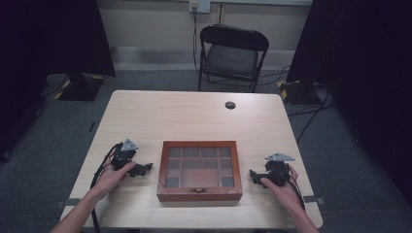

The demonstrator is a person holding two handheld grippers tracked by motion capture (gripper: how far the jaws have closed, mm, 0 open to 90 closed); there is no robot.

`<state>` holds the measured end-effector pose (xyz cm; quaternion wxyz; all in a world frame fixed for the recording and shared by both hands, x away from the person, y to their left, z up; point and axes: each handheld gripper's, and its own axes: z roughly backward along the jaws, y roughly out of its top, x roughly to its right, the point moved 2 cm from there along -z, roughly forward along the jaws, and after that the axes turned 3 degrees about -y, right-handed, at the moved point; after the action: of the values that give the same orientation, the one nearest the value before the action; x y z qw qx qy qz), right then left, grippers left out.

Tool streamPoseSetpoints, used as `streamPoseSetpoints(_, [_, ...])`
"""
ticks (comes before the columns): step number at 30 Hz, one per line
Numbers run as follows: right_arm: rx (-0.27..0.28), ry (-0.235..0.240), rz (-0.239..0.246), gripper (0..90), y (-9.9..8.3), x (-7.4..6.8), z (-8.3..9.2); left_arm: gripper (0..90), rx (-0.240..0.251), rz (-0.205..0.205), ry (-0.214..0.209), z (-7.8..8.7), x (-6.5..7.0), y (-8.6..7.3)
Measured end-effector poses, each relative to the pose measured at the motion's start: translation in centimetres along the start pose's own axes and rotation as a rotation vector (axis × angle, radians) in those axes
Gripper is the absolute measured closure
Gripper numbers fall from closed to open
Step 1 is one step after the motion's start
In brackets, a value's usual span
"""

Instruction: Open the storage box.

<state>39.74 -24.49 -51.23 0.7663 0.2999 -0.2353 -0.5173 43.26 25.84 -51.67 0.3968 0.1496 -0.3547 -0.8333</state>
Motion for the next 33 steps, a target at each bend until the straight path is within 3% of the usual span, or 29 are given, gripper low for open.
streamPoseSetpoints(2, [-0.007, 0.005, 0.010, 13.2, 0.1, 0.0, 0.2, 0.0, 0.000, 0.000, 0.000, 0.0, 0.0, 0.0])
streamPoseSetpoints(6, [-0.007, 0.014, 0.025, 17.3, 0.3, -0.1, 0.4, 0.0, 0.000, 0.000, 0.000, 0.0, 0.0, 0.0])
streamPoseSetpoints(15, [0.025, 0.036, 0.015, 21.7, 1.5, 0.2, 1.7, 0.0, 0.000, -0.001, 0.000, 0.0, 0.0, 0.0])
streamPoseSetpoints(17, [0.026, 0.077, -0.004, 22.5, 1.9, 0.2, 1.9, 0.0, 0.000, 0.000, 0.000, 0.0, 0.0, 0.0])
streamPoseSetpoints(33, [0.072, 0.250, -0.007, 42.8, 3.8, -1.1, 4.7, 0.0, 0.000, 0.000, -0.001, 0.0, 0.0, 0.0])
